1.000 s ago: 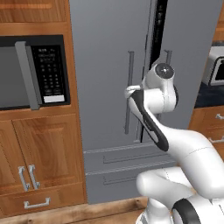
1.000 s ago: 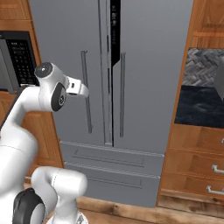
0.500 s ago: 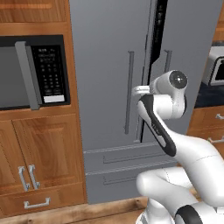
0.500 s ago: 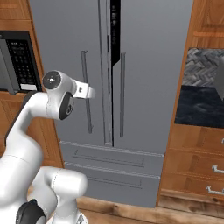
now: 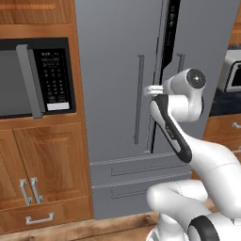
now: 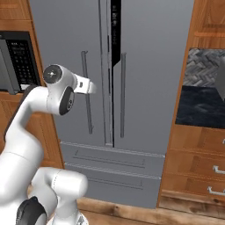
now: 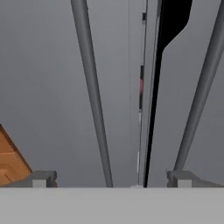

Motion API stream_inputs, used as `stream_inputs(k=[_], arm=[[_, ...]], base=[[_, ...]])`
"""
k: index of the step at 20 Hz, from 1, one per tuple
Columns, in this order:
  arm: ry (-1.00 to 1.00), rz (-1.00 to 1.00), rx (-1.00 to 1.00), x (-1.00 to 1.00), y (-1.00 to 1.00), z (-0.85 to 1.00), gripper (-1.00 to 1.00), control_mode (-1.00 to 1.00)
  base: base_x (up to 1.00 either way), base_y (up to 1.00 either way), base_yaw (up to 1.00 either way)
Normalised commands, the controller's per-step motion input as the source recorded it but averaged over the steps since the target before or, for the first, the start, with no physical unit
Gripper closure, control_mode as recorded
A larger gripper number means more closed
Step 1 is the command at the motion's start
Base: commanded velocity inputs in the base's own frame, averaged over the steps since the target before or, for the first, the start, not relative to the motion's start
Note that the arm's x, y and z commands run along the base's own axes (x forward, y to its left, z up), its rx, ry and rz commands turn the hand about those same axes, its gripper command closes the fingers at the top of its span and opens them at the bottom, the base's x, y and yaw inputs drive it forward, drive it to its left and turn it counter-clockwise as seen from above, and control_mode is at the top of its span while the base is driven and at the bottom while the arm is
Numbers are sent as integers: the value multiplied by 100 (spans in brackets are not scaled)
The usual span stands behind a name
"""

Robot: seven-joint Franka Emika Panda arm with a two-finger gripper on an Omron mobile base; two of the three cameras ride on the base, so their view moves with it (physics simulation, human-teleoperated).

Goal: Retrieve the sausage and cheese from the fridge and place them on the cutting board on the counter.

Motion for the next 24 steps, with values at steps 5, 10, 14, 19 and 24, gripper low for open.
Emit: stream_inputs(k=[5,10,14,19,24], arm=[[0,0,0,0,0,25,-100,-100],[0,0,0,5,13,11,-100,-100],[0,0,0,24,14,0,-100,-100],[0,0,0,23,3,0,-100,-100],[0,0,0,42,0,0,-100,-100]], base=[[0,0,0],[0,0,0],[0,0,0],[0,0,0],[0,0,0]])
